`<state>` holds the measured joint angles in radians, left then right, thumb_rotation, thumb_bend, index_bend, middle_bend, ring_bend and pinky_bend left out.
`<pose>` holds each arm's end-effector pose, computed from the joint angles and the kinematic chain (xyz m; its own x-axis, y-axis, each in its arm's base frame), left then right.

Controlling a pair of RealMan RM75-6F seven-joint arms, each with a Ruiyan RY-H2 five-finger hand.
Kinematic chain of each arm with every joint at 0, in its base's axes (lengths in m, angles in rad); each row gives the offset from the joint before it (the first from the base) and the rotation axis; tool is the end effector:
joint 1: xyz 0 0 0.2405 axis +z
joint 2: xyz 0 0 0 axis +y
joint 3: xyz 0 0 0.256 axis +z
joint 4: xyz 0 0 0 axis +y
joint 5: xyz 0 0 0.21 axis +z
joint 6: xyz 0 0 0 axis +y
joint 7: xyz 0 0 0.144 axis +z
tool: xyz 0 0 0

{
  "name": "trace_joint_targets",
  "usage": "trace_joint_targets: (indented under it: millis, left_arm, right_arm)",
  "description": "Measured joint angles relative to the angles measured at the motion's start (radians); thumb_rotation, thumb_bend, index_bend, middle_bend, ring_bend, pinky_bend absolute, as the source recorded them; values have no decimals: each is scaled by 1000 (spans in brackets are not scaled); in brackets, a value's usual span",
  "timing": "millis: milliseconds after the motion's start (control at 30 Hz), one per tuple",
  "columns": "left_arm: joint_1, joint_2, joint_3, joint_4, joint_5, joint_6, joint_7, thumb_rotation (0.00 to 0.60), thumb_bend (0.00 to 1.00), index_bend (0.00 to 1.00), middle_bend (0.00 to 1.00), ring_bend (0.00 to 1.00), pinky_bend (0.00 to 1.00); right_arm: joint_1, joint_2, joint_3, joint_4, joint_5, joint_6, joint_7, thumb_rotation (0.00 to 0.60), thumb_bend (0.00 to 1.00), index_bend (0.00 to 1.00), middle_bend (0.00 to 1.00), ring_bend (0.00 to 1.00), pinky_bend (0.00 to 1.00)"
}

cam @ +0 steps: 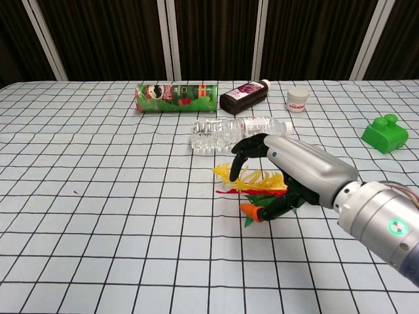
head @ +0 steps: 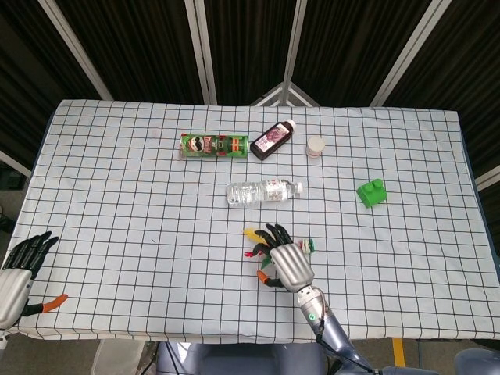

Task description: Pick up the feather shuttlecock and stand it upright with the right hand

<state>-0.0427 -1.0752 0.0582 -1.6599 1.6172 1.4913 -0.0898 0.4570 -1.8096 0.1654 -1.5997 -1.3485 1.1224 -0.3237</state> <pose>-0.3046 0.1435 0.1492 0.3162 0.1267 0.9402 0.9483 -0.0692 -0.3097 -0.1136 -0.2451 -0.0665 0.1158 -0.3029 0.9460 -0.9425 -0.3340 0.0084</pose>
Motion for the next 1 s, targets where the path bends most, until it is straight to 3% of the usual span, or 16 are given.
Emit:
trace_joint_targets:
  millis: [333,800,1000]
  left_arm:
    - [-3,1,1,-5,-2,-7,1,600,0,0,0,0,0]
    - [-9,5,0,-10,-7,-17,-13,600,0,0,0,0,0]
    - [-10,6,2,-11,-5,-18,-14,600,0,0,0,0,0]
  right_arm:
    - [18,-83,14,100,21,20,16,600,364,509,233,0,0]
    - [49,-178,38,232,51,27,46,600,369,524,240,0,0]
    - [51,-186,40,243,61,27,53,600,560,616,253,0,0]
